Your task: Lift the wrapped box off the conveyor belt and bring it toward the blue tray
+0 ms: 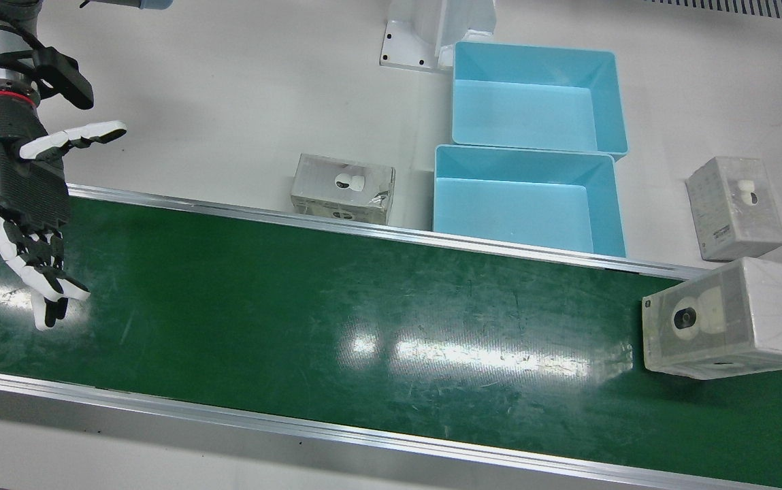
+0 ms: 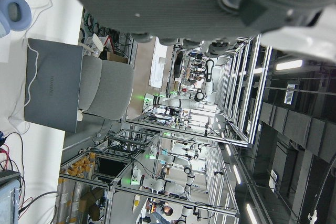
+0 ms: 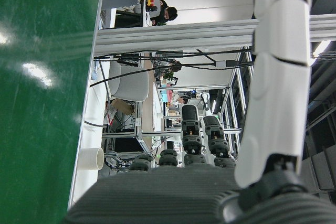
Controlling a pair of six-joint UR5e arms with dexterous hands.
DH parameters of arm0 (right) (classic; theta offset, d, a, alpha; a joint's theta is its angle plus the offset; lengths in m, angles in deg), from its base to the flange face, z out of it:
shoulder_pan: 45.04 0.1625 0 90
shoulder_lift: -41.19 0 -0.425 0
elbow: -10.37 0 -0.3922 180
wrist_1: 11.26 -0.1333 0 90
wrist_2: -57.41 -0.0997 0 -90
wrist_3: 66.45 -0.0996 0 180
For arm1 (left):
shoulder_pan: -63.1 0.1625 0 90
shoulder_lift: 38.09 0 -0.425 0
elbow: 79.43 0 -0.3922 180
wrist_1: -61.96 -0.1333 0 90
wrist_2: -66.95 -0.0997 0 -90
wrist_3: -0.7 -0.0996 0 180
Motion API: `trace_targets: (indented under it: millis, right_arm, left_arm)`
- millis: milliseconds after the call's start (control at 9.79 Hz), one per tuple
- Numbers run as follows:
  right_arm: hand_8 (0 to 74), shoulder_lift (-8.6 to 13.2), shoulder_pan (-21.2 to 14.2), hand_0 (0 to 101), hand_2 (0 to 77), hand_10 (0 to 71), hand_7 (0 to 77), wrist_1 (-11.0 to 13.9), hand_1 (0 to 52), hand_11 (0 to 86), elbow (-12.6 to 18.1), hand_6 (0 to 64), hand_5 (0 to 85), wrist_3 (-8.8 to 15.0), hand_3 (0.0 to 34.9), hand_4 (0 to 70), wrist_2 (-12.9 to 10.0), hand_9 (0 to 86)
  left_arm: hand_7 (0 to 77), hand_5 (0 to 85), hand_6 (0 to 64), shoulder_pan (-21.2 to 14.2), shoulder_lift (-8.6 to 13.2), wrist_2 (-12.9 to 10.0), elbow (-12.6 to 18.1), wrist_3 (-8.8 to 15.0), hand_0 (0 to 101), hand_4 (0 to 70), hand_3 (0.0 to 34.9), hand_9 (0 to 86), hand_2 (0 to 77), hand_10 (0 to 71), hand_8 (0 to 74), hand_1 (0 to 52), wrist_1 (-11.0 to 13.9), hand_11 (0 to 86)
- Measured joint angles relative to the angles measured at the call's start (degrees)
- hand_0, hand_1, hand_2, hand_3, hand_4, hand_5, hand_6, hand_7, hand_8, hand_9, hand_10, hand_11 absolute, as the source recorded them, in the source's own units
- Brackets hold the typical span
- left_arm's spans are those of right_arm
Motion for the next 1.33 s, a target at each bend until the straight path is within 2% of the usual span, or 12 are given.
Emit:
trace_targets:
  millis: [1226, 1328]
  right_arm:
    - [0.5, 0.10, -0.14, 47, 9.8, 1.6, 19.1, 0.04, 12.5, 3.8, 0.17, 5.5, 12.0, -0.10, 0.7, 12.0, -0.09, 5.4]
    - [1.1, 0.13, -0.14, 47, 11.4, 1.6, 21.8, 0.05, 12.5, 3.8, 0.30, 6.5, 13.6, -0.16, 0.6, 13.6, -0.12, 5.4]
  left_arm:
    - [0.5, 1.1, 0.0, 0.00, 0.00, 0.00, 0.00, 0.00, 0, 0.0, 0.0, 0.0, 1.1, 0.5, 0.5, 0.0, 0.00, 0.0]
    - [0.5, 1.1, 0.0, 0.00, 0.00, 0.00, 0.00, 0.00, 0, 0.0, 0.0, 0.0, 1.1, 0.0, 0.5, 0.0, 0.00, 0.0]
